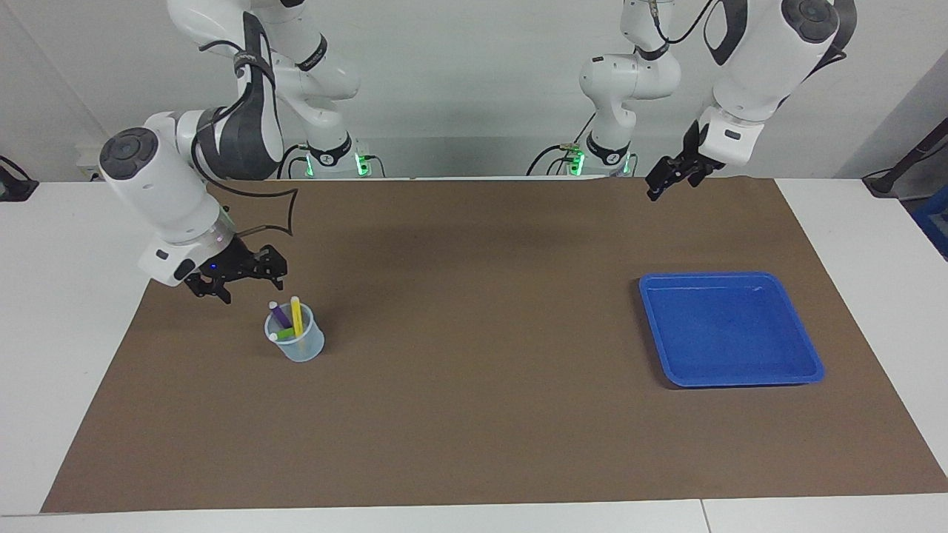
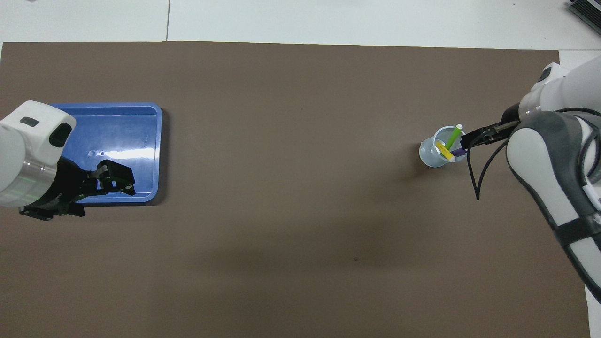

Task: Right arm passes pens to left for tray arrangement

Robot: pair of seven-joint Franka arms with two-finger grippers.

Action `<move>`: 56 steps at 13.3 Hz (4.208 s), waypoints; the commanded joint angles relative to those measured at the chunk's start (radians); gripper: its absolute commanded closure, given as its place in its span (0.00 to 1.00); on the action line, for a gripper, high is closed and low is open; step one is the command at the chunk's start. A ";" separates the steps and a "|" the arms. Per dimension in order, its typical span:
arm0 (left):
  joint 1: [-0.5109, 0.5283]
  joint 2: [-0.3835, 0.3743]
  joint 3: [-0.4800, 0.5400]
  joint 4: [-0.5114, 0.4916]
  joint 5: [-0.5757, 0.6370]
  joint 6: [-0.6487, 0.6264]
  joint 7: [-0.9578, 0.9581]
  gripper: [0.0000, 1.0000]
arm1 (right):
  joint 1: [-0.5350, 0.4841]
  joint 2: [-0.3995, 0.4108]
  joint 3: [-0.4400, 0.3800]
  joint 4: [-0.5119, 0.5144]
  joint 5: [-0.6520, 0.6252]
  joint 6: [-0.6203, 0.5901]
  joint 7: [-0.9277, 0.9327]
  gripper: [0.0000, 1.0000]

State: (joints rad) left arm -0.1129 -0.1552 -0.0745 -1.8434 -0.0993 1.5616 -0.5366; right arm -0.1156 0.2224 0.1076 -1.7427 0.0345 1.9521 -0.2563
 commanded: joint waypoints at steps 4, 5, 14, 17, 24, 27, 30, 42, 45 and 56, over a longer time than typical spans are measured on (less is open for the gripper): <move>-0.131 -0.079 0.009 -0.118 -0.016 0.063 -0.233 0.00 | 0.016 0.025 0.004 -0.056 0.005 0.099 0.075 0.02; -0.161 -0.082 0.010 -0.122 -0.016 0.066 -0.261 0.00 | 0.008 0.020 0.004 -0.070 0.005 0.097 0.075 0.04; -0.229 -0.083 0.001 -0.128 -0.055 0.112 -0.522 0.00 | -0.003 0.011 0.000 -0.081 0.002 0.076 0.077 0.53; -0.228 -0.093 0.001 -0.151 -0.121 0.118 -0.630 0.00 | -0.001 0.009 0.000 -0.084 0.004 0.068 0.077 0.60; -0.251 -0.155 0.001 -0.278 -0.238 0.270 -0.867 0.00 | -0.001 0.005 0.000 -0.089 0.002 0.065 0.077 0.78; -0.290 -0.155 -0.001 -0.281 -0.246 0.311 -0.951 0.00 | -0.001 0.005 0.001 -0.089 0.002 0.065 0.077 0.99; -0.344 -0.155 -0.001 -0.301 -0.264 0.383 -1.083 0.00 | -0.003 0.005 0.001 -0.081 0.002 0.050 0.075 1.00; -0.423 -0.148 -0.001 -0.298 -0.266 0.466 -1.224 0.00 | -0.001 -0.132 0.001 0.112 0.011 -0.321 0.074 1.00; -0.424 -0.145 -0.001 -0.298 -0.289 0.491 -1.226 0.00 | -0.006 -0.132 0.003 0.190 0.071 -0.416 0.074 1.00; -0.430 -0.142 -0.001 -0.318 -0.411 0.613 -1.243 0.00 | 0.155 -0.117 0.006 0.068 0.473 -0.136 0.691 1.00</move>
State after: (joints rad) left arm -0.5228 -0.2791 -0.0875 -2.1204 -0.4708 2.1126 -1.7554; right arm 0.0031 0.1097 0.1115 -1.6390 0.4713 1.7507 0.3410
